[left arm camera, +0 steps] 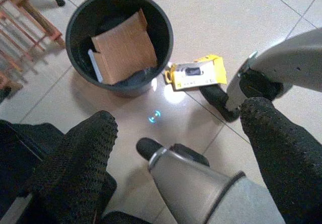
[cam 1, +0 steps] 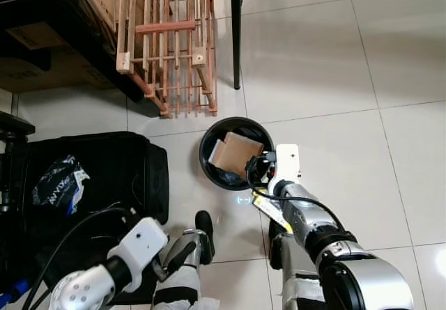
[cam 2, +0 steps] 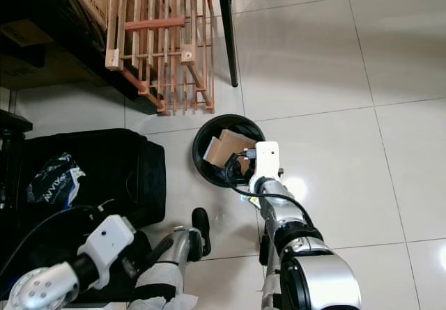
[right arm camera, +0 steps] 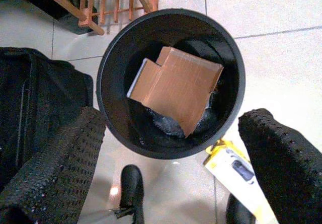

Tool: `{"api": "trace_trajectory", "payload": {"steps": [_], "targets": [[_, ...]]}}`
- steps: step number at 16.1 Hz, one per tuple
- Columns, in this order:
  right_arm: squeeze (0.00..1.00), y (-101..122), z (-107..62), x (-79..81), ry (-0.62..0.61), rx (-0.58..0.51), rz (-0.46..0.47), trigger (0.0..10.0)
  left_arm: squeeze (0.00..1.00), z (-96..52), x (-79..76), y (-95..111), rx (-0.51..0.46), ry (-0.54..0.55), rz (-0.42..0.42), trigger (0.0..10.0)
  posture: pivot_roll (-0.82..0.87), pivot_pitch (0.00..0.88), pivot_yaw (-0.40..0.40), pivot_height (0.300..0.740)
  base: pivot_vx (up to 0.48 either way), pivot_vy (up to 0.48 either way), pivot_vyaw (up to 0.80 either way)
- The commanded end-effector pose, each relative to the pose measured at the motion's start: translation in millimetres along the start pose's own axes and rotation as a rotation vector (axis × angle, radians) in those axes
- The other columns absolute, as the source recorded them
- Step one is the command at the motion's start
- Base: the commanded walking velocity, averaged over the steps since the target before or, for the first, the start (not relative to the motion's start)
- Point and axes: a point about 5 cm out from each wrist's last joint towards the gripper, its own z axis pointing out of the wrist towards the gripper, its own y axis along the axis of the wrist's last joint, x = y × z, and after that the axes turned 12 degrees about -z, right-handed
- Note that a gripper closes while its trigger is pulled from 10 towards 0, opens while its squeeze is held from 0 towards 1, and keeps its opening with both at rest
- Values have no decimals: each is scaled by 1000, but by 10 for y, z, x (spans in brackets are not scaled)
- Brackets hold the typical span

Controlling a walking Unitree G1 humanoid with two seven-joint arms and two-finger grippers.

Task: Picking trash to rubbish bin

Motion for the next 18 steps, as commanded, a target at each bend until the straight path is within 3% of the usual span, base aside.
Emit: {"api": "trace_trajectory", "payload": {"steps": [1,10,13,18], "targets": [[0,-158,-38,54,16,45,0,10000,0,-26,-54,-134,54,-7,-21,10000,238,525,111,740,0,0,0],[0,-55,-87,-193,-17,-69,-116,10000,0,345,40,45,-58,-9,7,10000,168,371,96,740,0,0,0],[0,-52,-155,-304,-32,-116,-155,10000,0,516,108,119,-100,21,-22,10000,134,311,86,740,0,0,0],[0,82,-296,-379,-94,-221,-193,10000,0,690,122,245,-179,43,0,10000,82,240,80,740,0,0,0]]}}
